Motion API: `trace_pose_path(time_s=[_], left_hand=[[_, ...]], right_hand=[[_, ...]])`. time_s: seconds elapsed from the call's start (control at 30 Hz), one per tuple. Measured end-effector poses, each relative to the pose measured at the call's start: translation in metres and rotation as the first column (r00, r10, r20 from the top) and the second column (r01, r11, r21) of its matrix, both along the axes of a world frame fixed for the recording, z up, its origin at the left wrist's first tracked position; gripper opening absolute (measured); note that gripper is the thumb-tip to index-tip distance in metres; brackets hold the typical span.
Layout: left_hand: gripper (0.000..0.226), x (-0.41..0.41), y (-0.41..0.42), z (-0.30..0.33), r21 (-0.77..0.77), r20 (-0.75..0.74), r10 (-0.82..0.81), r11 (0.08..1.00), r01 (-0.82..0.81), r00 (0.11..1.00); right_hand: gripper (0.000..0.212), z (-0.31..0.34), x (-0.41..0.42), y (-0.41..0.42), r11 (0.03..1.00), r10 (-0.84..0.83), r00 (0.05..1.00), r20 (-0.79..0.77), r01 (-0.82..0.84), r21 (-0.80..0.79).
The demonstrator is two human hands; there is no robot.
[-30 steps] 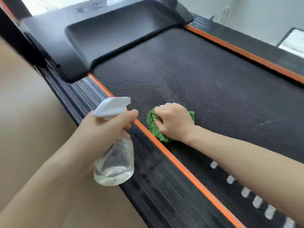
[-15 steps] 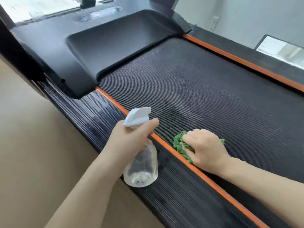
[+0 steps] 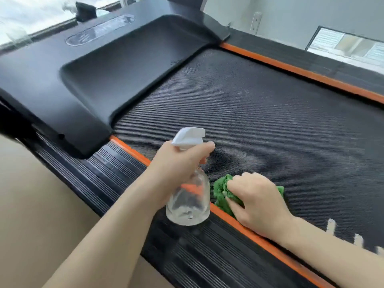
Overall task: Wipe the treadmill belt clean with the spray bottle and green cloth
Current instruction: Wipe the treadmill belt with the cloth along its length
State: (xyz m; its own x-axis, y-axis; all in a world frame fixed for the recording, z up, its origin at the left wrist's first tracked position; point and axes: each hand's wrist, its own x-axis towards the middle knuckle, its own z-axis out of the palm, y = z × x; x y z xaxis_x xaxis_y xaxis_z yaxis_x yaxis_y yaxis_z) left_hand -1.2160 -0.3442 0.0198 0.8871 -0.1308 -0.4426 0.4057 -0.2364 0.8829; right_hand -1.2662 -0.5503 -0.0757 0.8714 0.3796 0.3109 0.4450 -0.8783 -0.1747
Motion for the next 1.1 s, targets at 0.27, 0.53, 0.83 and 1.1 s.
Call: trace_pose_path(time_s=[0.27, 0.53, 0.83, 1.1], left_hand=[[0.044, 0.033, -0.028, -0.015, 0.121, -0.116, -0.098, 0.986, 0.112, 0.988], [0.043, 0.041, -0.015, -0.002, 0.138, -0.17, -0.032, 0.989, 0.055, 0.985], [0.027, 0.055, 0.024, 0.011, 0.081, -0.103, 0.082, 0.994, -0.074, 0.991], [0.024, 0.033, 0.063, -0.006, -0.05, -0.046, 0.098, 0.994, -0.101, 0.994]], right_hand=[[0.025, -0.005, -0.004, -0.005, 1.0, -0.012, 1.0, 0.002, 0.012, -0.001], [0.022, -0.003, 0.053, -0.007, 0.993, 0.117, 0.993, 0.027, -0.116, -0.019], [0.017, -0.001, 0.222, 0.061, 0.975, -0.221, 0.975, -0.02, 0.22, -0.006], [0.025, 0.0, 0.076, 0.031, 0.977, 0.215, 0.977, -0.008, -0.215, -0.015]])
